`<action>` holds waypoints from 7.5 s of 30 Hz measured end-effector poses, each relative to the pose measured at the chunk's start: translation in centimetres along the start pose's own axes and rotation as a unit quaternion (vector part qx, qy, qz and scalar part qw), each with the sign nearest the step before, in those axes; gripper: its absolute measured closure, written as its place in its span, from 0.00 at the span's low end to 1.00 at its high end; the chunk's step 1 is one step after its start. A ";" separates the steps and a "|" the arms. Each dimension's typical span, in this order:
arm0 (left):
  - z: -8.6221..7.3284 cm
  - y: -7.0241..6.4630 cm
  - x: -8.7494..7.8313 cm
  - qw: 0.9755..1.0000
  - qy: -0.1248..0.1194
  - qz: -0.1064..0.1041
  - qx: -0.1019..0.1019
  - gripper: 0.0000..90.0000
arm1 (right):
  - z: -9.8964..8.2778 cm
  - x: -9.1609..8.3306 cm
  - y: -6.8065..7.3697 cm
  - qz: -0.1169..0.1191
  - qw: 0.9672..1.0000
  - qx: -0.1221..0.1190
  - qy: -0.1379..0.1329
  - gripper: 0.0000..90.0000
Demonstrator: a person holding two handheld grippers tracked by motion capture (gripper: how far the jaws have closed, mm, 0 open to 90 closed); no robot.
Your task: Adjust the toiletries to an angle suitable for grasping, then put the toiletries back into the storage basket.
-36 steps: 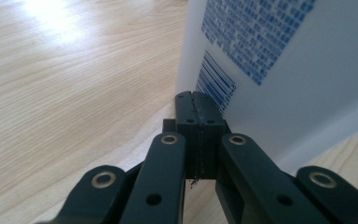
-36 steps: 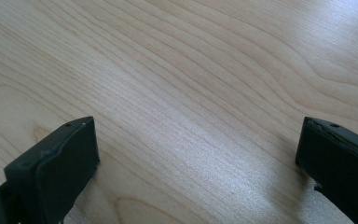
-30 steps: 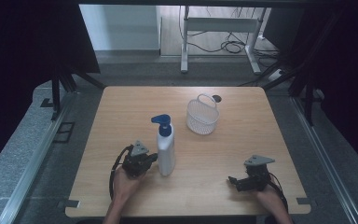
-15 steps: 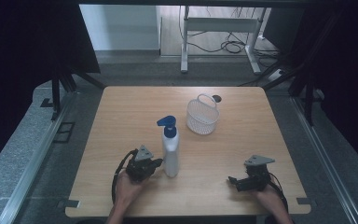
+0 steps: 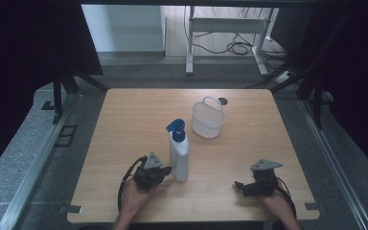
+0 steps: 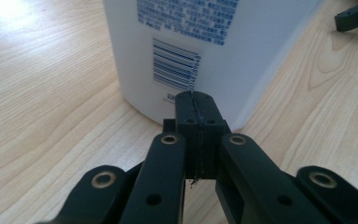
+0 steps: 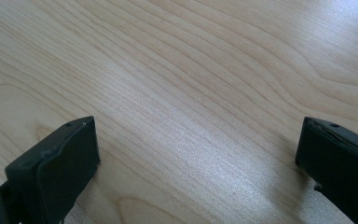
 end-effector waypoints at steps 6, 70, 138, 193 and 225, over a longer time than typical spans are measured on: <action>0.2 -0.7 0.2 1.000 0.001 -0.009 0.007 0.99 | 0.0 0.0 0.0 0.000 1.000 0.000 0.000 0.00; -1.6 -1.3 -0.4 0.998 0.034 0.037 0.027 0.16 | 0.6 -0.9 0.8 0.019 1.000 -0.015 -0.019 0.04; -5.6 -1.4 -0.2 0.997 0.057 0.044 -0.004 0.13 | 10.1 0.1 11.9 0.114 0.989 -0.080 -0.055 0.06; -5.5 -1.4 -0.2 0.997 0.056 0.048 -0.008 0.13 | 18.0 2.0 17.2 0.150 0.981 -0.106 -0.065 0.41; -5.5 -1.4 -0.2 0.997 0.055 0.048 -0.010 0.13 | 25.5 -2.5 13.3 0.176 0.972 -0.126 -0.094 0.41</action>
Point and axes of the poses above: each handheld gripper's, and its own axes: x roughly forward along the jaws, z roughly out of its top, y roughly to its left, the point moved 9 cm from there along x, roughly forward along the jaws, and after that the axes turned 10 degrees about x, right-handed, at the moved point
